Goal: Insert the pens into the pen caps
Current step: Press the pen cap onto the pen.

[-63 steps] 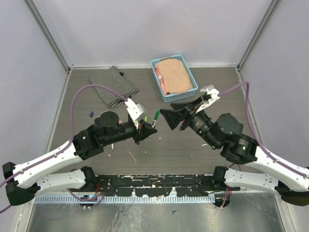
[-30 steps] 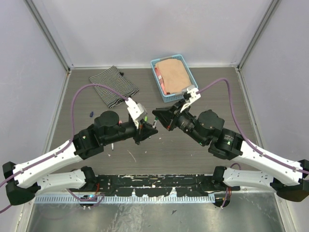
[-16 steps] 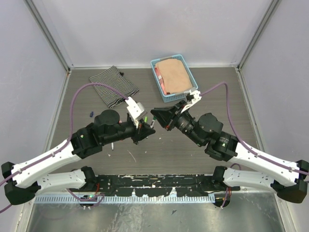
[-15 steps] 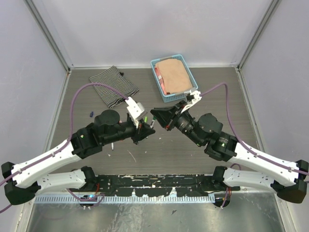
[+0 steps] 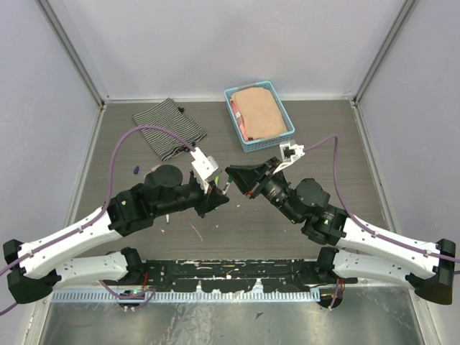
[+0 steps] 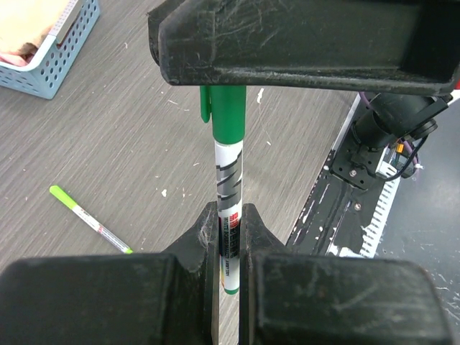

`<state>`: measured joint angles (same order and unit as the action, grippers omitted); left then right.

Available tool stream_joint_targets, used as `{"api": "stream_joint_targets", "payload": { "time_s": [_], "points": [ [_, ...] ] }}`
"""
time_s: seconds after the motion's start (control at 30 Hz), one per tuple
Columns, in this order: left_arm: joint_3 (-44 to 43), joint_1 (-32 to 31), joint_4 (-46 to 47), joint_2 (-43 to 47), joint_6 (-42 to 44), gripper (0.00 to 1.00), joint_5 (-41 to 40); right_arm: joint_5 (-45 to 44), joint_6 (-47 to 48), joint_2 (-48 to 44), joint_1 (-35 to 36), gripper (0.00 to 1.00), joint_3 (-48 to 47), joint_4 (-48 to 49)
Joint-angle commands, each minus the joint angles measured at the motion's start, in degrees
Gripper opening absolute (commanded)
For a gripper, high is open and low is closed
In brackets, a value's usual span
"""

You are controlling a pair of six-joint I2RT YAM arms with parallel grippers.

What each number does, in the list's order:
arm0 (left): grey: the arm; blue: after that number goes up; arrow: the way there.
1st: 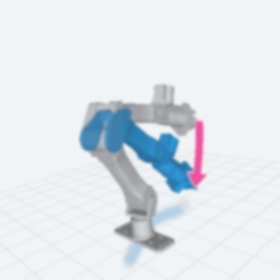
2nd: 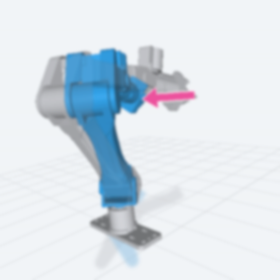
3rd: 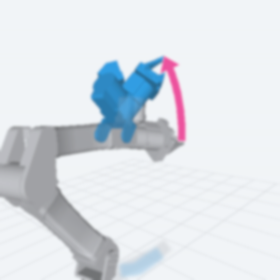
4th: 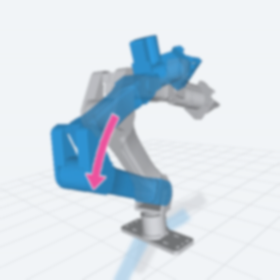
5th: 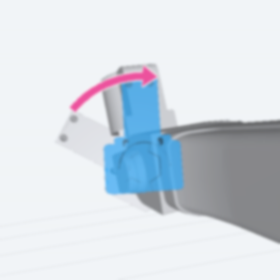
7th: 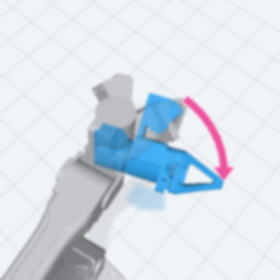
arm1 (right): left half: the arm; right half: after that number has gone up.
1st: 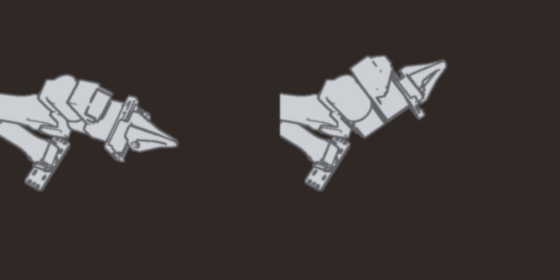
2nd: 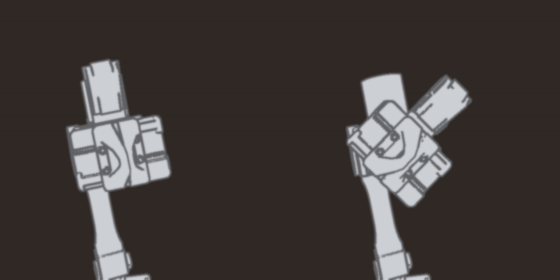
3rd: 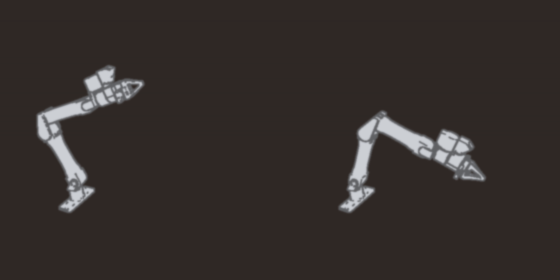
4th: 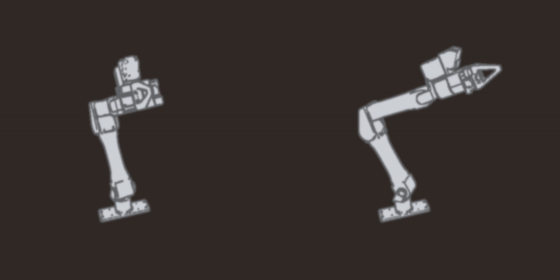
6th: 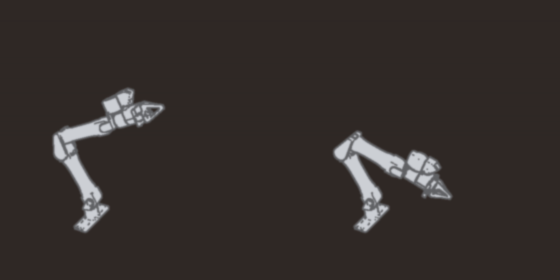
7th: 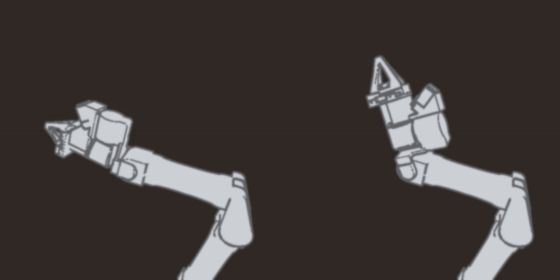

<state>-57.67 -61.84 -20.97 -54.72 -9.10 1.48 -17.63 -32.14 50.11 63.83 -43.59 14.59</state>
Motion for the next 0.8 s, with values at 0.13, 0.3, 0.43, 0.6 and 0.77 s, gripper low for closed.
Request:
{"api": "stream_joint_targets", "payload": {
  "time_s": [0.13, 0.3, 0.43, 0.6, 0.77],
  "points": [
    [-9.47, 0.50, 25.19, 0.61, 1.56, 0.00, -3.63, 6.54, -2.87, 4.47, 5.59, 0.00, 6.13, -17.18],
    [-9.03, 0.46, 24.30, 0.42, 1.90, 0.00, -4.40, 5.82, -1.85, 5.42, 5.69, 0.00, 5.94, -16.43],
    [-7.08, 0.47, 21.49, 0.72, 1.79, 0.00, -4.28, -0.99, 1.45, 4.72, 5.69, 0.00, 2.55, -19.17],
    [-2.15, 0.47, 18.11, 1.75, 0.28, 0.00, -5.22, -7.71, 8.43, 5.18, 5.69, 0.00, -6.19, -22.91],
    [1.33, 0.48, 17.33, 3.27, -1.18, 0.00, -4.62, -10.22, 12.17, 6.55, 5.69, 0.21, -10.40, -22.08]
  ]
}}
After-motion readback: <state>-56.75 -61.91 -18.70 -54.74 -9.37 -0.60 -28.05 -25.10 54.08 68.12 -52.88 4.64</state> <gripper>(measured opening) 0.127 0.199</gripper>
